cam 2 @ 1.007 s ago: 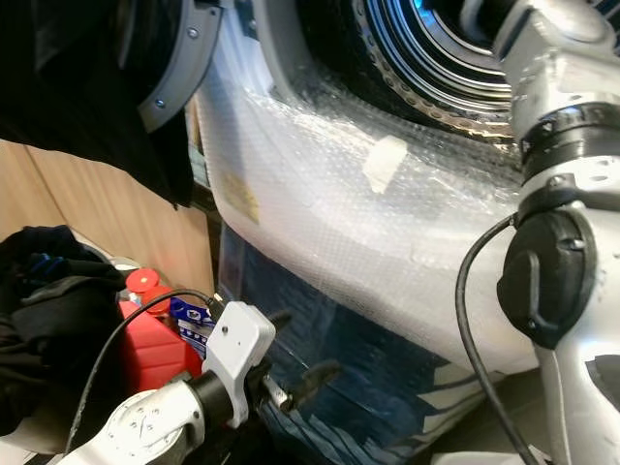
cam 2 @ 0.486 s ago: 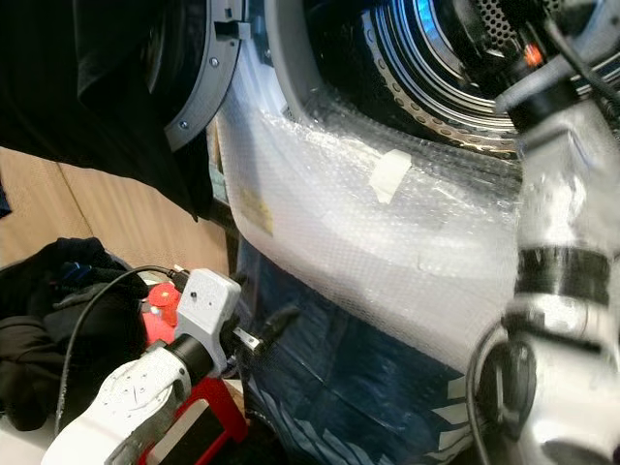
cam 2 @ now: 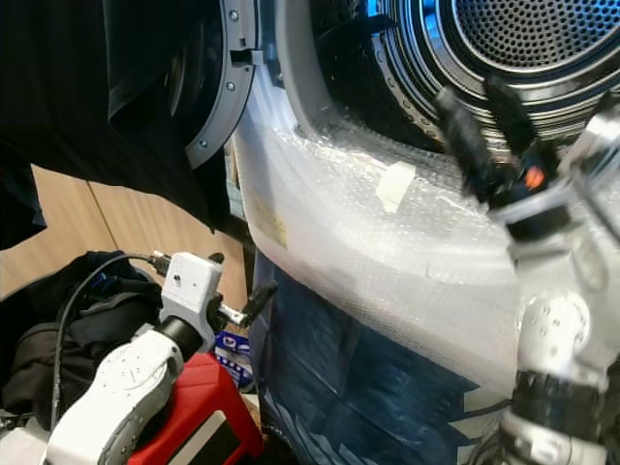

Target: Clothes washing

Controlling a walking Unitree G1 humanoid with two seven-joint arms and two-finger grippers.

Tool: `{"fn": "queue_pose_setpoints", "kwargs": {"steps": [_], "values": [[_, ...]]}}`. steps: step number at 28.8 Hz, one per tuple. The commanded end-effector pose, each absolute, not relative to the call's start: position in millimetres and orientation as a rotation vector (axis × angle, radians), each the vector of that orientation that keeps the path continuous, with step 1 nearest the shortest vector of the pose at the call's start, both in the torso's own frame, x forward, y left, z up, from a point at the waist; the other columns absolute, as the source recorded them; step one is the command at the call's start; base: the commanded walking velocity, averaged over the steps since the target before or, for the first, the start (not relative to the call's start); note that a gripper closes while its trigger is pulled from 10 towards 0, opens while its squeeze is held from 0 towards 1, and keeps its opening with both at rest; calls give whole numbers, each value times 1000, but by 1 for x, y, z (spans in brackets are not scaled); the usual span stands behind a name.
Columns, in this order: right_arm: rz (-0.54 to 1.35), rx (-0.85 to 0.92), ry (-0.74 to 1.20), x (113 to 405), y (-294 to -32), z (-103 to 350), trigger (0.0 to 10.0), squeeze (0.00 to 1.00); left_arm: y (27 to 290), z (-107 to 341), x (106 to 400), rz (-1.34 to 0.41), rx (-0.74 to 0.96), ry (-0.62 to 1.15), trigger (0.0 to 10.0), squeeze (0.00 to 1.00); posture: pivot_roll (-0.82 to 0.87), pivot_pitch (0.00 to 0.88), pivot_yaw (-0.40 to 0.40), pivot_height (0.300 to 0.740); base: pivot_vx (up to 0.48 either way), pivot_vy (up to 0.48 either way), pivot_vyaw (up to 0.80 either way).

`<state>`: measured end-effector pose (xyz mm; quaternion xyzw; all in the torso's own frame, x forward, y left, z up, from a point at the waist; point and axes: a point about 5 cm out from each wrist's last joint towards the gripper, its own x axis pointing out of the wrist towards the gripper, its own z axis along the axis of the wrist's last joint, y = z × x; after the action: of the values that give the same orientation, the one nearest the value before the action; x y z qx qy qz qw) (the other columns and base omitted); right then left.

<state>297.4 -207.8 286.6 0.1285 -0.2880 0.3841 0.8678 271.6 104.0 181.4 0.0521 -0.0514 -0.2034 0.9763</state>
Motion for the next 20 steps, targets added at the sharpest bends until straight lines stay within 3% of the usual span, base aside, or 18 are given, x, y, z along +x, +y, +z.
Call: {"fn": "queue_pose_setpoints", "kwargs": {"steps": [1,9,14,20], "values": [[879,254,-598,287,-198,285,10000,0,104,181,273,-407,115,-118,10000,0,2,0,-32,740,0,0,0],[1006,225,-432,266,-183,242,10000,0,105,173,276,-387,129,-128,10000,0,2,0,-24,740,0,0,0],[935,194,-275,259,-185,195,10000,0,107,158,277,-354,137,-102,10000,0,12,0,-16,740,0,0,0],[874,220,-188,252,-191,173,10000,0,113,144,275,-340,156,-78,10000,0,15,0,-12,740,0,0,0]]}}
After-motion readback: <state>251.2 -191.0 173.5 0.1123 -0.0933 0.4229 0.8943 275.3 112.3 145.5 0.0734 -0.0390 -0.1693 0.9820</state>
